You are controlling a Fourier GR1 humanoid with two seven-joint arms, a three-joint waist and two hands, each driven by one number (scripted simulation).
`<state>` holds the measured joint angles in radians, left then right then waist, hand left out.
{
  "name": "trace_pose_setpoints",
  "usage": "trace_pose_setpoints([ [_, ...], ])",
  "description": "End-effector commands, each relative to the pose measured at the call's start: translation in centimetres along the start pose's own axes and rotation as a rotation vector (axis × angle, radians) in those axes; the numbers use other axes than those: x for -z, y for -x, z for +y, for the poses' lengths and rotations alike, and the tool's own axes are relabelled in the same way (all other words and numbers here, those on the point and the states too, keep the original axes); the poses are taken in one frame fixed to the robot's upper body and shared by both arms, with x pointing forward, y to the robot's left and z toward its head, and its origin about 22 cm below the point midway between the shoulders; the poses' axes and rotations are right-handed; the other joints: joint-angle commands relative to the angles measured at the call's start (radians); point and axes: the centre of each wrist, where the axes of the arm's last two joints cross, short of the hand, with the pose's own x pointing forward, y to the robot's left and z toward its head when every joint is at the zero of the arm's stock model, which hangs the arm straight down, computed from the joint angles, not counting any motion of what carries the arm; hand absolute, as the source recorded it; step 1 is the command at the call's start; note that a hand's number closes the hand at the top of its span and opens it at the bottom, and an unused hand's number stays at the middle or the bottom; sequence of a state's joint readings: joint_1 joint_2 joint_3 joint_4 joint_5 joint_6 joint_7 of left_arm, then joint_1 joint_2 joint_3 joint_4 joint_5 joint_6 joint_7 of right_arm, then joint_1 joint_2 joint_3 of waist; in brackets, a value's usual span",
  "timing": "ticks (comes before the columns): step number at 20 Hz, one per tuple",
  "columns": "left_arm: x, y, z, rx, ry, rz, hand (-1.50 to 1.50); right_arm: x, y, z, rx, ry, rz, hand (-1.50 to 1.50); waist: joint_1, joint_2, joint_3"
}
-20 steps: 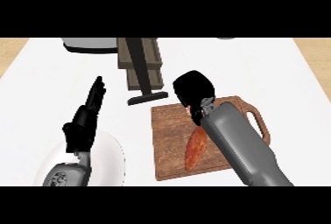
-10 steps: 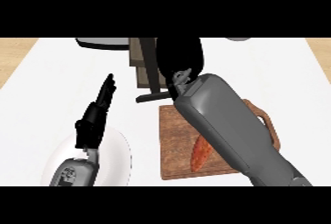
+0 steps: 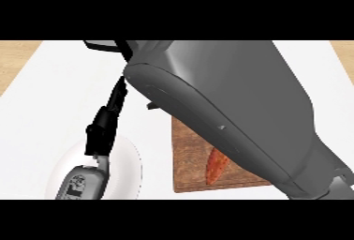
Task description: Pick the cupcake from the cutting board and place it in the tiered basket
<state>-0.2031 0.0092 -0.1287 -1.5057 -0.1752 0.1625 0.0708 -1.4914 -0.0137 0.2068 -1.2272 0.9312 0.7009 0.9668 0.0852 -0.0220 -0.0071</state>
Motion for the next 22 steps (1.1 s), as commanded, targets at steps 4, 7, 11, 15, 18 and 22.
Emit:
trace_pose_setpoints([
  [4,-0.2,0.3,0.0,-0.001,-0.018,0.008,0.00,-1.6,-3.0,-8.2,0.044,-0.004,0.175,1.50,-0.023,0.007,0.001],
  [7,-0.2,0.0,-0.2,-0.021,-0.012,-0.011,0.00,-1.3,-3.1,-10.4,0.202,-0.010,0.186,1.50,-0.014,0.014,0.000],
  [11,0.9,-0.5,1.1,-0.010,-0.013,0.003,0.00,-0.9,-3.9,-11.7,0.323,-0.045,0.189,1.50,-0.019,0.022,0.001],
  [15,0.7,-0.5,-0.2,-0.015,-0.030,-0.025,0.00,0.6,-5.2,-11.0,0.279,-0.017,0.214,1.50,-0.025,0.032,0.000],
  [18,-0.2,0.4,1.2,-0.004,-0.051,-0.032,0.00,1.3,-5.5,-10.5,0.271,-0.002,0.238,1.50,-0.029,0.031,0.001],
  [22,-0.1,-0.8,1.0,0.009,-0.033,-0.037,0.00,3.2,-4.2,-10.4,0.221,0.015,0.263,1.50,-0.032,0.034,0.002],
])
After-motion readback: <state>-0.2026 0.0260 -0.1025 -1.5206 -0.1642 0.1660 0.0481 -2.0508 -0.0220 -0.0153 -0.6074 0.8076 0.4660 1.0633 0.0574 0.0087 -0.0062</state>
